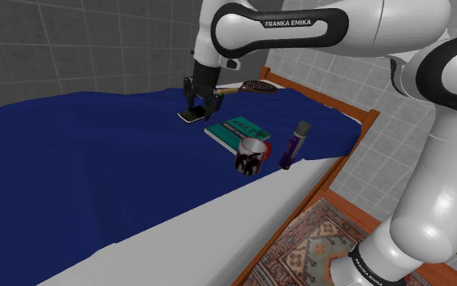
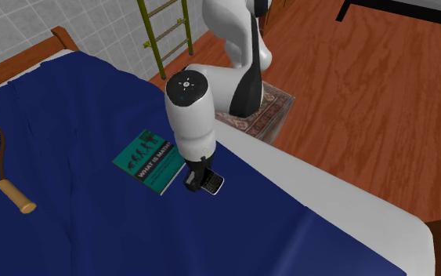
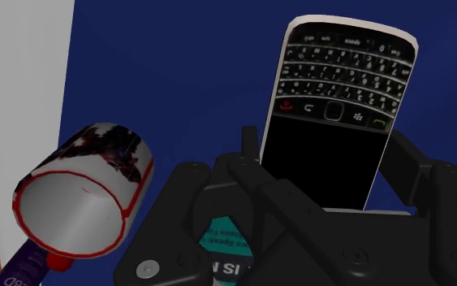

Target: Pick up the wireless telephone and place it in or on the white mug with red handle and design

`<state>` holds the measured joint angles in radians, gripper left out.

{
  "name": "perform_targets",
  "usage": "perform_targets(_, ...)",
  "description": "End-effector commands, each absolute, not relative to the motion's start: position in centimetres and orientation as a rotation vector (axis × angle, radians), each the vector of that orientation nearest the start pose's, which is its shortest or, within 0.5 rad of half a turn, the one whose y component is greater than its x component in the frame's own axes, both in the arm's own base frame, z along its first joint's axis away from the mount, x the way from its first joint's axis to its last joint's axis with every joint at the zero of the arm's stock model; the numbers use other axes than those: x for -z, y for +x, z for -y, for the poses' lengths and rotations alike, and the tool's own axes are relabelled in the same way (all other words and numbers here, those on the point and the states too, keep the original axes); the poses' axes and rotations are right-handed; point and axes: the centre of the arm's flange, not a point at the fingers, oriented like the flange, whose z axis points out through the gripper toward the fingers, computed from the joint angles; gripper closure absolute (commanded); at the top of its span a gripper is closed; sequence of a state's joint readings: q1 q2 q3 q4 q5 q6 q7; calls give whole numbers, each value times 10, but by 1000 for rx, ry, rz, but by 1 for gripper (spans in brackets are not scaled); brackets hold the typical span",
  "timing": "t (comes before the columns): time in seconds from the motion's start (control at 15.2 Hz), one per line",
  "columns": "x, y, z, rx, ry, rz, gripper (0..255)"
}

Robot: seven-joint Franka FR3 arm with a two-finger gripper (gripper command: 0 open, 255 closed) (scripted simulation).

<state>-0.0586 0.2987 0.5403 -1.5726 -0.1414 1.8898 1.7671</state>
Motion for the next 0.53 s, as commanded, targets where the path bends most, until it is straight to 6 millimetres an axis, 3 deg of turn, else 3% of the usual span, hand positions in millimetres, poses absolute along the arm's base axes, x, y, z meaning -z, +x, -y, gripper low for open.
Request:
perform_targets(0.0,-504,594,-256,19,-2479,-1826,255)
perform_targets(0.46,-506,536,-185,19,-2479,-1826,255)
